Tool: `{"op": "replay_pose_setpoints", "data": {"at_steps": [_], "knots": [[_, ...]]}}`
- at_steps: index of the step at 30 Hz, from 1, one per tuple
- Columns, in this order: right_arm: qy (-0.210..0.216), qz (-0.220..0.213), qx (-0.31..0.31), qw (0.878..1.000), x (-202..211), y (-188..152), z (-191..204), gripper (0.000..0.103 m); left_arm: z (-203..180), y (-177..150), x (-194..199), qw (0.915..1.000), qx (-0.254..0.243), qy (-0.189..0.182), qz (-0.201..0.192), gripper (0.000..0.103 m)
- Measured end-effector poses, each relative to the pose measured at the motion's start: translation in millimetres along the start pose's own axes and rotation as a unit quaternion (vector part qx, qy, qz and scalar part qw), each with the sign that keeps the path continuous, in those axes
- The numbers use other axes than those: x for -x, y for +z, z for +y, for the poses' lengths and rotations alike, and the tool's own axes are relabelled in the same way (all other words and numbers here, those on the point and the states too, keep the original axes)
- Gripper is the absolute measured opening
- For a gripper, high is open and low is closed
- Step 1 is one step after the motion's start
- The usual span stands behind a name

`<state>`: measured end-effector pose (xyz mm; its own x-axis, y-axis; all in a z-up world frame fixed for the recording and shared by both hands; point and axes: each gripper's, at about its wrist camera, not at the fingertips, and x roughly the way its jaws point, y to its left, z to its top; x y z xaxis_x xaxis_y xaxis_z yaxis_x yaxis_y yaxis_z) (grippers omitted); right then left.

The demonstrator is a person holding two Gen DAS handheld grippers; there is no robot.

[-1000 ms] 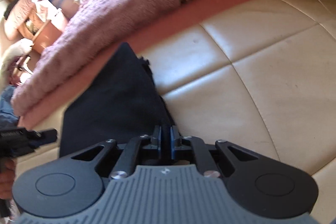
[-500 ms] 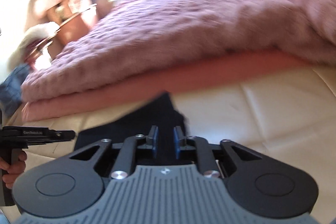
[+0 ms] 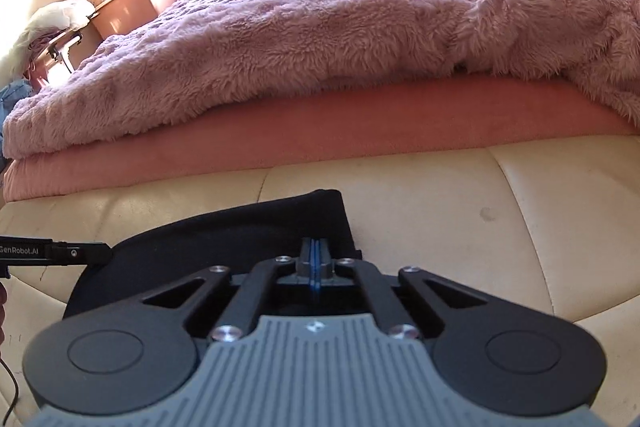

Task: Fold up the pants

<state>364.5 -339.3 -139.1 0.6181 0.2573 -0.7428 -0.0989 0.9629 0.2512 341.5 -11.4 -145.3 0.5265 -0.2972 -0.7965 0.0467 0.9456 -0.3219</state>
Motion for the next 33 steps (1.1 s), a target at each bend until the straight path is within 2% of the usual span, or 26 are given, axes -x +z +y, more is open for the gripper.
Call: {"op": "replay_pose_setpoints", "data": {"at_steps": [4, 6, 7, 8, 9, 11, 14, 15, 18, 23, 27, 30, 33], "knots": [[0.009, 0.003, -0.003, 1.0, 11, 7, 4, 0.001, -5, 1, 11, 0.9999, -0.011, 0.002, -0.006, 0.009], [0.025, 0.002, -0.016, 1.0, 22, 9, 3, 0.018, -7, 1, 19, 0.9998, -0.015, 0.004, -0.013, 0.016], [0.033, 0.0, -0.024, 0.999, 28, 10, 0, 0.033, -8, 2, 22, 0.9997, -0.017, 0.006, -0.016, 0.02], [0.04, -0.001, -0.03, 0.999, 33, 10, -1, 0.038, -8, 2, 26, 0.9996, -0.018, 0.008, -0.019, 0.024], [0.045, 0.0, -0.033, 0.998, 38, 10, -3, 0.038, -8, 1, 30, 0.9996, -0.016, 0.009, -0.022, 0.026], [0.045, 0.002, -0.037, 0.998, 46, 8, -6, 0.043, -9, 1, 36, 0.9996, -0.009, 0.008, -0.024, 0.043], [0.048, 0.006, -0.048, 0.998, 55, 3, -14, 0.051, -6, -3, 46, 0.9995, 0.005, -0.002, -0.03, 0.062], [0.05, 0.01, -0.055, 0.997, 57, 1, -17, 0.052, -2, -7, 49, 0.9994, 0.016, -0.01, -0.027, 0.063], [0.057, 0.027, -0.078, 0.995, 60, -9, -30, 0.052, 14, -21, 51, 0.9964, 0.071, -0.046, -0.01, 0.066], [0.082, 0.056, -0.129, 0.987, 53, -27, -47, 0.052, 40, -51, 37, 0.9784, 0.176, -0.104, 0.03, 0.066], [0.094, 0.067, -0.145, 0.983, 43, -39, -49, 0.052, 41, -61, 26, 0.9722, 0.193, -0.125, 0.043, 0.064], [0.105, 0.067, -0.162, 0.979, 41, -42, -55, 0.052, 40, -64, 22, 0.9711, 0.194, -0.134, 0.036, 0.064], [0.115, 0.072, -0.167, 0.977, 37, -39, -60, 0.052, 41, -65, 16, 0.9664, 0.205, -0.151, 0.035, 0.064]]}}
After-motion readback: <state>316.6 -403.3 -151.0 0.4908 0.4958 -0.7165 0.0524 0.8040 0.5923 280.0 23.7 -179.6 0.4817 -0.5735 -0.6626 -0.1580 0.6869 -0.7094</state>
